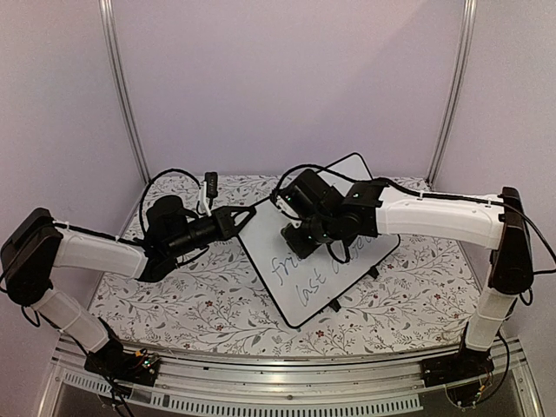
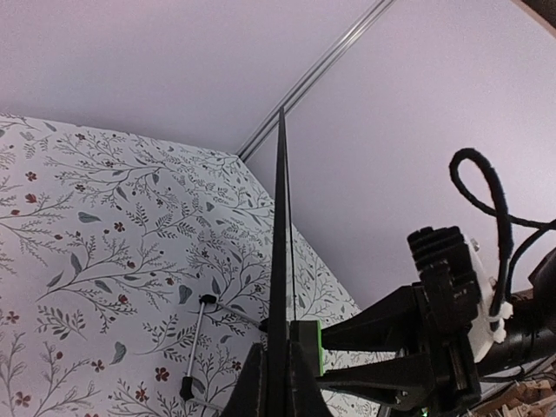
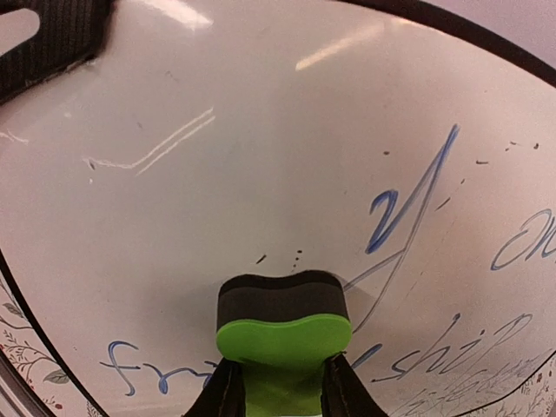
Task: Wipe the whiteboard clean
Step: Place the whiteboard eraser at the center of the board.
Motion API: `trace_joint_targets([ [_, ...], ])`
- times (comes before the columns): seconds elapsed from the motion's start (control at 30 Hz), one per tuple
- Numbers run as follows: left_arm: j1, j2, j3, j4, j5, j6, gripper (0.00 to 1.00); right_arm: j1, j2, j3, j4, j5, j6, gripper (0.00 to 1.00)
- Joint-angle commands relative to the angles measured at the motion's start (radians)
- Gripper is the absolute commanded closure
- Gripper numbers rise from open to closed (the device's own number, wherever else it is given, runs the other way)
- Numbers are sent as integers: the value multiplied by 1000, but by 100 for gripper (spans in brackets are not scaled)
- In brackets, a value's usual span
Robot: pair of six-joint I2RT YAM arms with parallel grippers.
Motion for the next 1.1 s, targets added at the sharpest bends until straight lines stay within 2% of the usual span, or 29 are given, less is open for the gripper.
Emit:
trace_joint_targets([
  [0.0, -29, 20, -4, 39, 100, 71, 100, 14, 38, -46, -97, 8, 24, 72],
  [0.17, -29, 22, -4, 41, 101, 71, 100, 15, 33, -23, -99, 43, 25, 72],
  [0.53, -29, 21, -4, 42, 102, 70, 100, -47, 110, 174, -102, 80, -40, 72],
  [0.77, -29, 28, -2, 40, 94, 67, 99, -58, 91, 189, -101, 58, -49, 72],
  [0.87, -27, 24, -3, 28, 81, 67, 86, -58, 44, 139, -66, 14, -39, 72],
  [1.07, -23, 11, -5, 24, 76, 77, 70, -58, -139, -11, -19, -66, -34, 71],
])
